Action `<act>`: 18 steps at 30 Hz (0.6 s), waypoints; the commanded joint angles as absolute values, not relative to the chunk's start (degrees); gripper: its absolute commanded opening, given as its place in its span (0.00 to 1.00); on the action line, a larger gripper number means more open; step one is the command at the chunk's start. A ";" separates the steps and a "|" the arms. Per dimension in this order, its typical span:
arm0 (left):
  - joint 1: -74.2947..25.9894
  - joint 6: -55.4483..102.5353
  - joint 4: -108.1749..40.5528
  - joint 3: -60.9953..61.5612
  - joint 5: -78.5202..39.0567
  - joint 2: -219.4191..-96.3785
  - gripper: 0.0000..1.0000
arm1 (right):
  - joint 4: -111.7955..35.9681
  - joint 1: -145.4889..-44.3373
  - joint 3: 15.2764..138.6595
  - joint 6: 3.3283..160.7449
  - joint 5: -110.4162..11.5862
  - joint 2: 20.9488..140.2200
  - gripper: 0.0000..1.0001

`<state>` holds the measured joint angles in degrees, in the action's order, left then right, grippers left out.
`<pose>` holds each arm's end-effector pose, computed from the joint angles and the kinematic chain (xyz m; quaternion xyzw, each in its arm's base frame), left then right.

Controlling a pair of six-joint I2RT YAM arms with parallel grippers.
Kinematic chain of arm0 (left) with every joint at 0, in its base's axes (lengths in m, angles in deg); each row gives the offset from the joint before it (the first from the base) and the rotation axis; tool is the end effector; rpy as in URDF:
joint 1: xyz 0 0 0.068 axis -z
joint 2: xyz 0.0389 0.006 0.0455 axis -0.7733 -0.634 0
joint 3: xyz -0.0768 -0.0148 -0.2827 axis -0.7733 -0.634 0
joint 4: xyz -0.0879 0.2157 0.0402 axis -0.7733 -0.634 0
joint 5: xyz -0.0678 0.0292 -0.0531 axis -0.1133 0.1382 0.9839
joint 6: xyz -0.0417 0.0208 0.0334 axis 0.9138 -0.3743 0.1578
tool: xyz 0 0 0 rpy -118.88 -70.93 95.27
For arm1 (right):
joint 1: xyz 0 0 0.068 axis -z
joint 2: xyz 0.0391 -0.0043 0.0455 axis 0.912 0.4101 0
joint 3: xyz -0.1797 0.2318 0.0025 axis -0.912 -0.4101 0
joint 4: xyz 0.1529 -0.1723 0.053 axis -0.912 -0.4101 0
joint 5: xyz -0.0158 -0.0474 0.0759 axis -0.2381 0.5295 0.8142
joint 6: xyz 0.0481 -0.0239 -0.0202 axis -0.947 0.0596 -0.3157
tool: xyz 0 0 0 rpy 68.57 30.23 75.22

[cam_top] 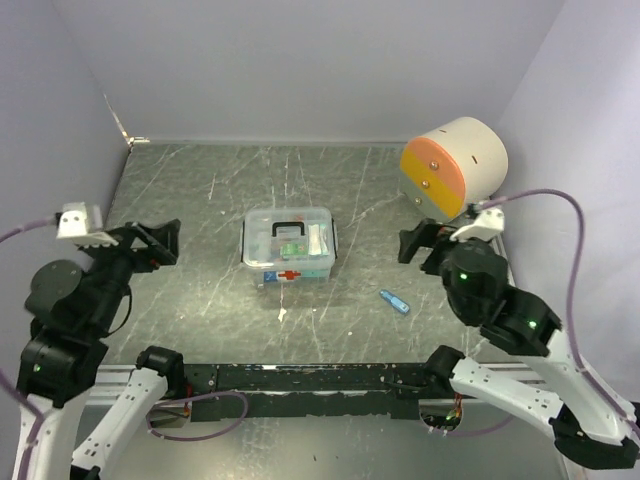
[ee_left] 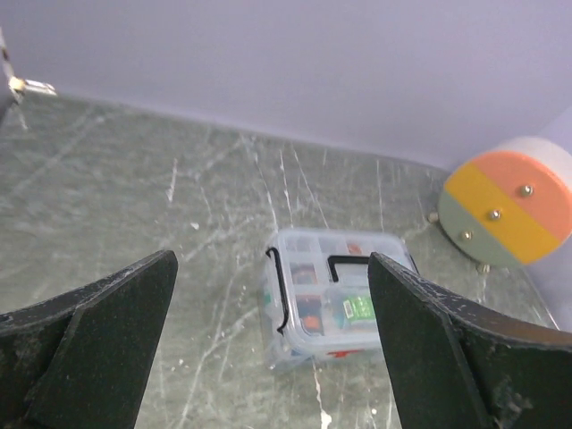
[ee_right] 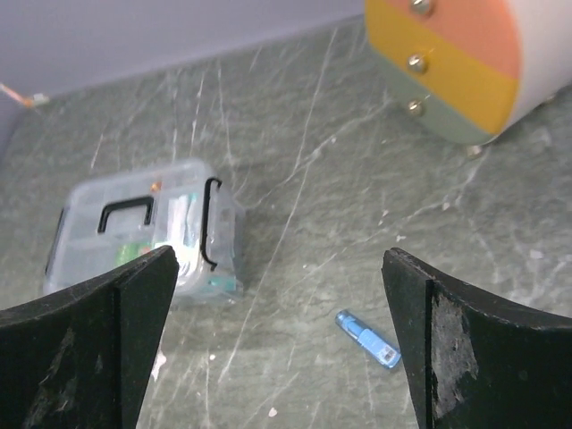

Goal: Organize the medicine kit

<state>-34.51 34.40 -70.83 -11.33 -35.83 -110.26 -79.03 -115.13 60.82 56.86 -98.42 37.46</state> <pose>0.0329 -0.0038 0.4107 -0.0867 0.7147 -0.1823 0.6697 0.0686 0.0387 0.3886 0.0841 0.7889 0.1292 0.5948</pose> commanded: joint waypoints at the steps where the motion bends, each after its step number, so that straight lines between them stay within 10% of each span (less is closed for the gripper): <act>1: -34.39 30.34 -76.58 -7.34 -41.02 -108.15 0.99 | -89.20 -114.99 65.38 54.83 -106.22 34.02 1.00; 18: -34.40 29.19 -82.72 -0.93 -44.49 -106.04 0.99 | -88.73 -114.93 72.48 60.77 -107.99 29.94 1.00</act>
<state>-34.51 29.77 -81.54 -1.91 -42.80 -106.68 -89.46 -115.13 72.20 58.57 -106.81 30.60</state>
